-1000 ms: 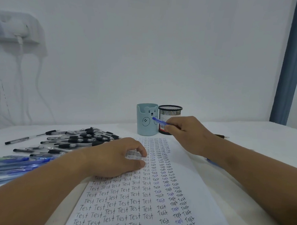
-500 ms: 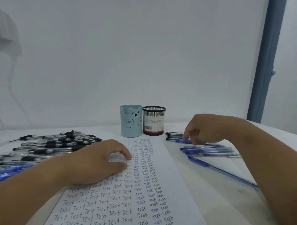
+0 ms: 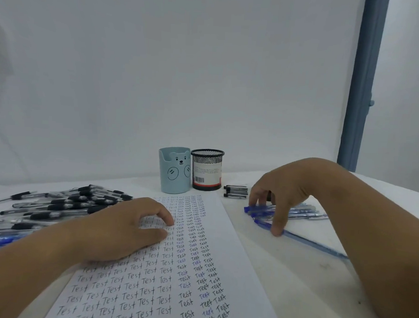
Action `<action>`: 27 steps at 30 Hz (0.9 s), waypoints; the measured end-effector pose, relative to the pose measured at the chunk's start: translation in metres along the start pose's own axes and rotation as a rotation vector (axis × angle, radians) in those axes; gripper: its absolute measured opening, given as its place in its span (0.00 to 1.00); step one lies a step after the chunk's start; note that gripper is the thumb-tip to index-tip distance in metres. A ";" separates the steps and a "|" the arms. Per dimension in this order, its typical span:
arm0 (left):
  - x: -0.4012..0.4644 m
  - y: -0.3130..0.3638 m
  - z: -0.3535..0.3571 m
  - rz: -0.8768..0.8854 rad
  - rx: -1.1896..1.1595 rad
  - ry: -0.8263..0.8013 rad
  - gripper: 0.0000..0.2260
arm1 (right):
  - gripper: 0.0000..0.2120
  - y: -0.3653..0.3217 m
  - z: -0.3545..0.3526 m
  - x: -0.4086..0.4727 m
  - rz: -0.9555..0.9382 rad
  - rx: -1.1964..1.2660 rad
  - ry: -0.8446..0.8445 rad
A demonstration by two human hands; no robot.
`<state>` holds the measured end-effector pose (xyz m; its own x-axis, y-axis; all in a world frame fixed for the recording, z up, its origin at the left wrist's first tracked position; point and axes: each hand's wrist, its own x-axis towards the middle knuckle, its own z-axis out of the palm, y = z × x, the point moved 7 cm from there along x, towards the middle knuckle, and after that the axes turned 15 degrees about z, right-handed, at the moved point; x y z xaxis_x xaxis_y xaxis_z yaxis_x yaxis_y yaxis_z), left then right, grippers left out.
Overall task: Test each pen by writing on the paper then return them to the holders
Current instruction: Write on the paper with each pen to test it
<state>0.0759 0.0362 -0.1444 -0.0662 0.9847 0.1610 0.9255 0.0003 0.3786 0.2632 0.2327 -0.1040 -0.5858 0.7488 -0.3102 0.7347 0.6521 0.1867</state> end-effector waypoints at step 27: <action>-0.067 -0.054 -0.096 -0.260 0.135 -0.166 0.09 | 0.15 -0.137 0.005 -0.009 -0.508 0.367 0.417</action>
<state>-0.0053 -0.0463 -0.0878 -0.2553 0.9636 -0.0796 0.9273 0.2673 0.2619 0.1694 0.1357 -0.1312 -0.9105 0.3966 0.1169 0.3636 0.9026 -0.2307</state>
